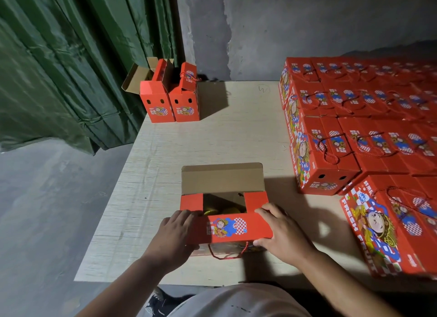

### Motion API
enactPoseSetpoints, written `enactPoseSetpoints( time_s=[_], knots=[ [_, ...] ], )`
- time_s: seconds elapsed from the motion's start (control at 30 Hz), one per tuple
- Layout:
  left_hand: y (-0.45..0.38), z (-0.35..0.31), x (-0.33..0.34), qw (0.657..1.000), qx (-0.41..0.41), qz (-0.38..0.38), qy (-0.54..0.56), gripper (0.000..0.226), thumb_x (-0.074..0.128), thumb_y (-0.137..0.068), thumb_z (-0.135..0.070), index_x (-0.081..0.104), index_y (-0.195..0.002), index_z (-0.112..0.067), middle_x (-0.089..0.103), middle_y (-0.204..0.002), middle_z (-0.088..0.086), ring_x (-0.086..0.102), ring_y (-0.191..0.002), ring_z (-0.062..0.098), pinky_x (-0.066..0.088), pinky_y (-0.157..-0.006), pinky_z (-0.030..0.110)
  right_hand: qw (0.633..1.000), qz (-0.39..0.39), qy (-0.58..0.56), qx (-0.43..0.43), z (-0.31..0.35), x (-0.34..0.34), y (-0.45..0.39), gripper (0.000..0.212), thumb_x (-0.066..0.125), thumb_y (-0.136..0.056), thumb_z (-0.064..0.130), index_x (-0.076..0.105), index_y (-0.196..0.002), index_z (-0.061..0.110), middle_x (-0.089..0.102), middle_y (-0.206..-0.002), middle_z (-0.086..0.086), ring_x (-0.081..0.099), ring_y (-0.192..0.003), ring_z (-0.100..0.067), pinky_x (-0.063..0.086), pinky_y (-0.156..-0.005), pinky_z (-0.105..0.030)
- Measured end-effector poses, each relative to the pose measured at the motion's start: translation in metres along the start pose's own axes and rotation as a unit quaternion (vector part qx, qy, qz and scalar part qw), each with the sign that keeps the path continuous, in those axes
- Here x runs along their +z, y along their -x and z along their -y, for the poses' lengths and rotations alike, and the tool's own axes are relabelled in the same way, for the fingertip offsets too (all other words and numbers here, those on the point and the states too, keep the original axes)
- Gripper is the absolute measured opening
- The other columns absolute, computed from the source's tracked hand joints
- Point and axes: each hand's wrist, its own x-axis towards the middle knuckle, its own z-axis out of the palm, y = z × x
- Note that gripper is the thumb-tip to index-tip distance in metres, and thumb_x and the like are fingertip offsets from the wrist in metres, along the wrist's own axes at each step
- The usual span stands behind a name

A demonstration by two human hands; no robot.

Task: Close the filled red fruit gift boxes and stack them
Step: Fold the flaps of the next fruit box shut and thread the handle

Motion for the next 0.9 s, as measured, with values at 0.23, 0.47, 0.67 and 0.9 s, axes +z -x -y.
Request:
enactPoseSetpoints(
  time_s=[0.23,0.47,0.67,0.9],
  knots=[
    [0.003,0.001,0.003,0.999,-0.015,-0.001,0.048,0.092,0.08,-0.08,-0.048,0.032,-0.157,-0.029,0.038,-0.145,-0.009,0.042,-0.134,0.018,0.051,-0.101,0.036,1.0,0.002,0.005,-0.003,-0.003,0.002,0.0,0.084,0.086,-0.07,0.055,0.054,-0.142,0.027,0.043,-0.137,0.017,0.051,-0.121,-0.009,0.041,-0.106,-0.025],
    [-0.001,0.006,0.002,0.999,0.001,-0.009,0.046,0.096,0.081,-0.075,-0.05,0.032,-0.156,-0.032,0.038,-0.145,-0.009,0.042,-0.131,0.016,0.05,-0.1,0.035,1.0,0.006,0.02,-0.003,-0.002,0.002,-0.001,0.084,0.085,-0.07,0.058,0.053,-0.142,0.027,0.043,-0.136,0.016,0.052,-0.119,-0.011,0.039,-0.101,-0.021],
    [0.001,0.006,0.005,0.998,0.001,-0.015,0.058,0.079,0.075,-0.082,-0.048,0.038,-0.15,-0.032,0.05,-0.141,-0.013,0.047,-0.133,0.015,0.048,-0.104,0.034,1.0,0.01,0.026,0.004,-0.001,0.002,0.0,0.085,0.083,-0.072,0.061,0.05,-0.144,0.029,0.04,-0.138,0.018,0.052,-0.119,-0.009,0.04,-0.099,-0.02],
    [0.012,0.01,0.021,0.999,-0.017,0.006,0.026,0.086,0.054,-0.101,-0.058,0.007,-0.168,-0.031,0.008,-0.174,-0.014,0.011,-0.16,0.008,0.028,-0.123,0.03,0.999,0.013,0.03,0.013,-0.001,0.003,0.001,0.085,0.082,-0.073,0.062,0.05,-0.145,0.03,0.039,-0.141,0.019,0.053,-0.12,-0.008,0.042,-0.101,-0.022]
  ],
)
